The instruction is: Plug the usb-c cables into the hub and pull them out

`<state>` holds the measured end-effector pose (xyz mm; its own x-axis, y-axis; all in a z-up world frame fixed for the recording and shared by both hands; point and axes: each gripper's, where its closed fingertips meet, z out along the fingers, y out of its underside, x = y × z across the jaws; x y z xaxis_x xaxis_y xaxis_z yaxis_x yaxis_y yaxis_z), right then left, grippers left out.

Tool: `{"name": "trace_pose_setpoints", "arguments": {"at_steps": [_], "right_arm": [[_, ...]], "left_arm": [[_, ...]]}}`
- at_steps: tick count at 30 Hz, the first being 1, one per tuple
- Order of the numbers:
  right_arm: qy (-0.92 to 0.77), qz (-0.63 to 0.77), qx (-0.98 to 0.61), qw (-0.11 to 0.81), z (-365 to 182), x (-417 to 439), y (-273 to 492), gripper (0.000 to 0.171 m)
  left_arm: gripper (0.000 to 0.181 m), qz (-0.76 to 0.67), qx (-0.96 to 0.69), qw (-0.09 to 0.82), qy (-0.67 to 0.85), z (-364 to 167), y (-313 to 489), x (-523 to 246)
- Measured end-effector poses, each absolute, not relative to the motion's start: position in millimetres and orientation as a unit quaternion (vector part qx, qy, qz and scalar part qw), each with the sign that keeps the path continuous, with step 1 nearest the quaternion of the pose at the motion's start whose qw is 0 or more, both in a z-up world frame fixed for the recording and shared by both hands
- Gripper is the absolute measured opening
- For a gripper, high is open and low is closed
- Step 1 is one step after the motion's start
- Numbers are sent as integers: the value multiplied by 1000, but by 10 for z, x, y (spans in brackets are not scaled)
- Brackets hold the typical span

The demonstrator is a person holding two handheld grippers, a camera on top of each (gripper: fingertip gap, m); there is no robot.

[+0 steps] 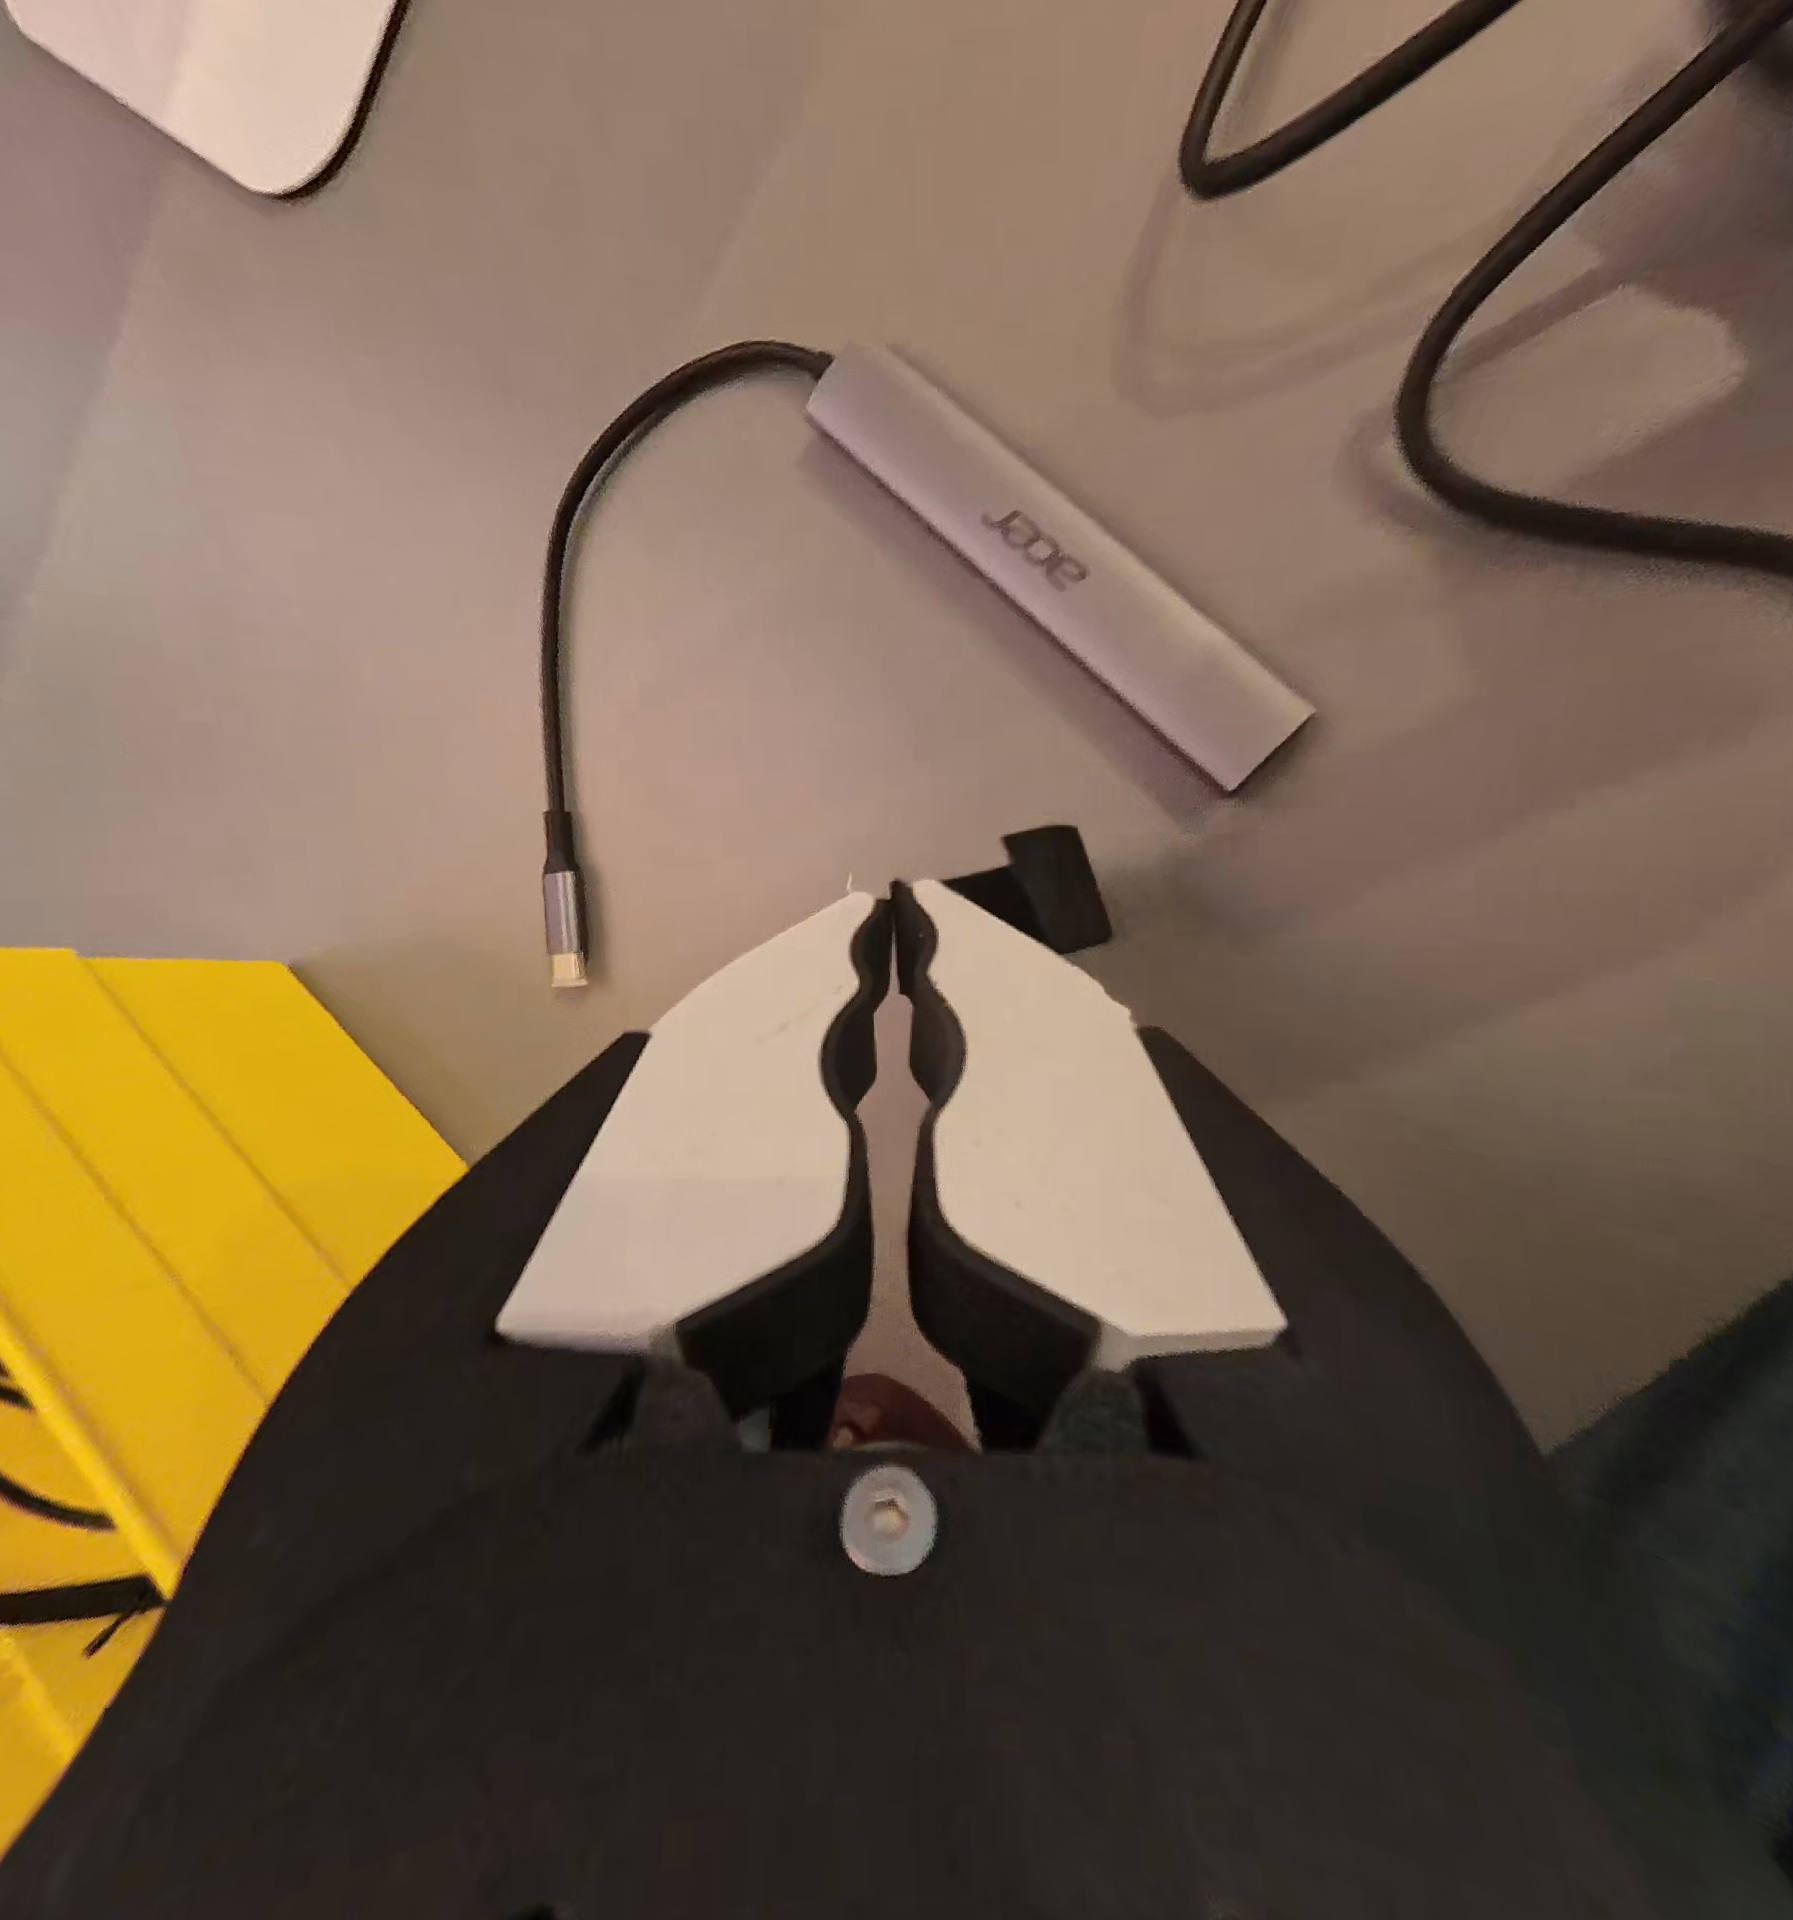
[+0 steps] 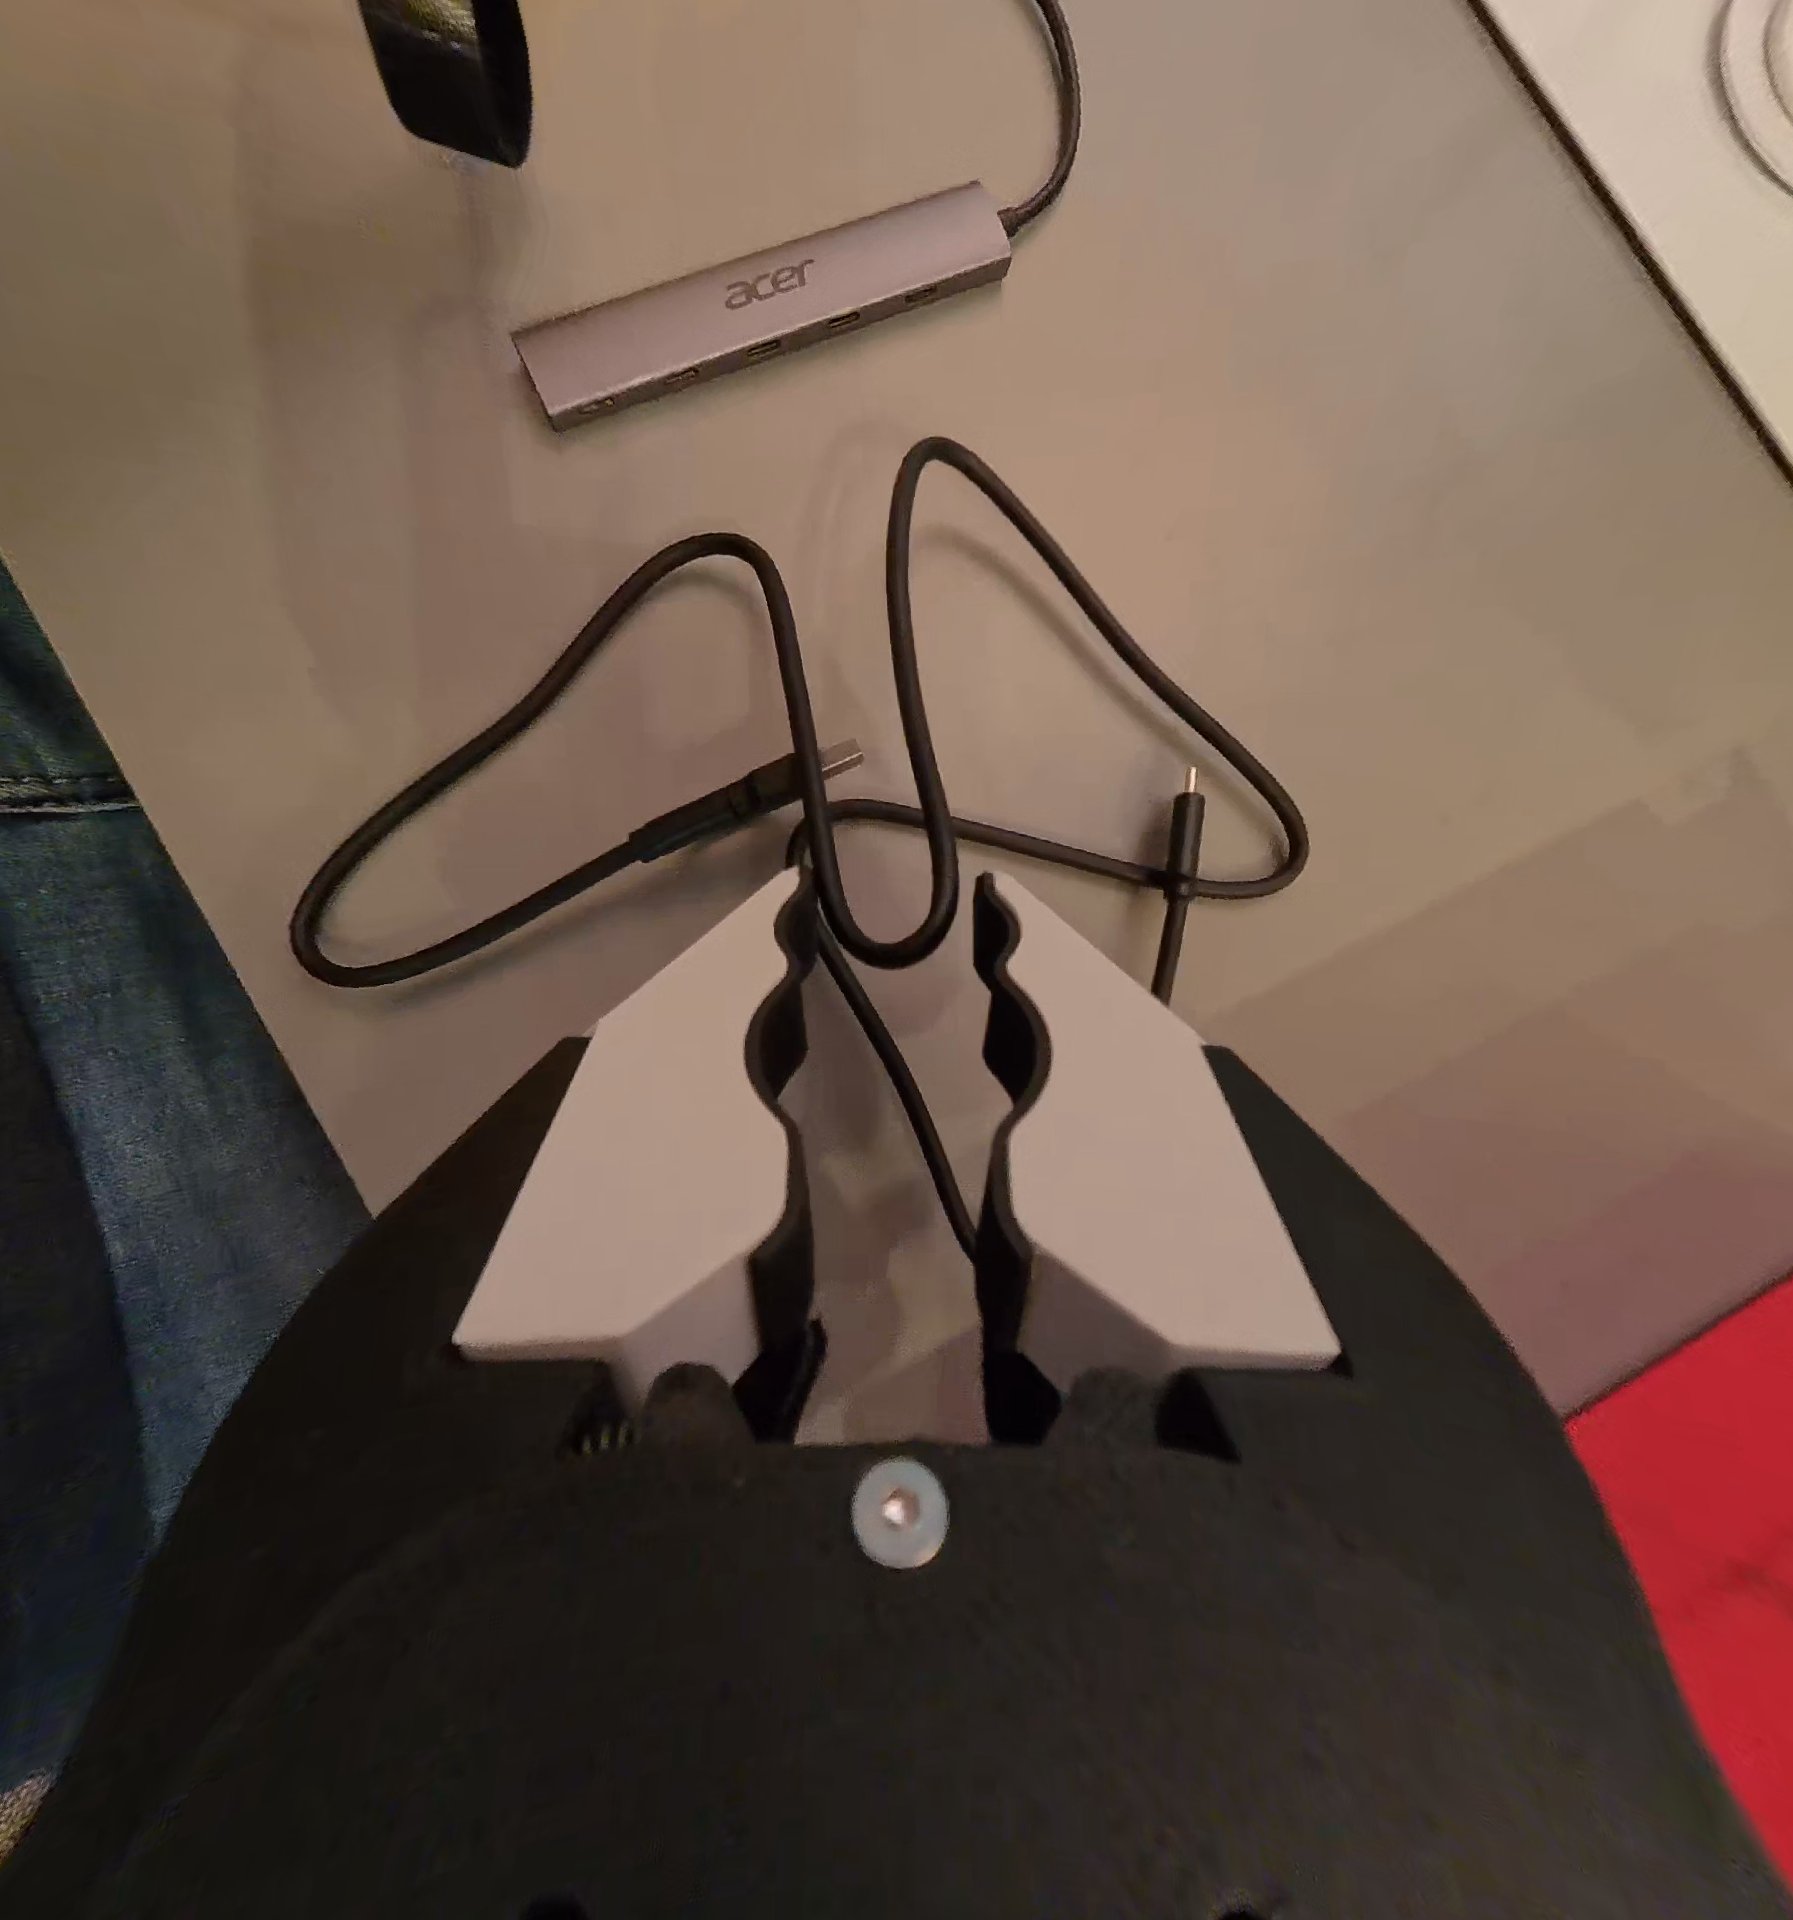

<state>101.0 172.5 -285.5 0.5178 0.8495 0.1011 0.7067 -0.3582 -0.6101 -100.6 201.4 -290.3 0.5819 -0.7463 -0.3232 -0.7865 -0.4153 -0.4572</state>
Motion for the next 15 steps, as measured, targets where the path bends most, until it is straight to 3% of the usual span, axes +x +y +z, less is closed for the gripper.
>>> {"name": "trace_pose_setpoints", "arguments": {"at_steps": [3, 6, 11, 12, 15], "right_arm": [[-478, 121, -814, 308, -2831, 973, 1724, 25], [-481, 110, -811, 313, -2859, 961, 1779, 22], [-473, 115, -810, 326, -2853, 929, 1883, 14], [-474, 115, -808, 330, -2826, 923, 1892, 2], [-474, 111, -803, 344, -2733, 922, 1948, 1]], "left_arm": [[0, 37, -844, 296, 446, -2942, 2044, -1045], [20, 35, -849, 295, 438, -2982, 2072, -1086], [35, 23, -842, 326, 430, -2867, 2108, -1103], [39, 15, -839, 333, 430, -2833, 2109, -1098], [47, -7, -836, 339, 432, -2770, 2076, -1078]]}}
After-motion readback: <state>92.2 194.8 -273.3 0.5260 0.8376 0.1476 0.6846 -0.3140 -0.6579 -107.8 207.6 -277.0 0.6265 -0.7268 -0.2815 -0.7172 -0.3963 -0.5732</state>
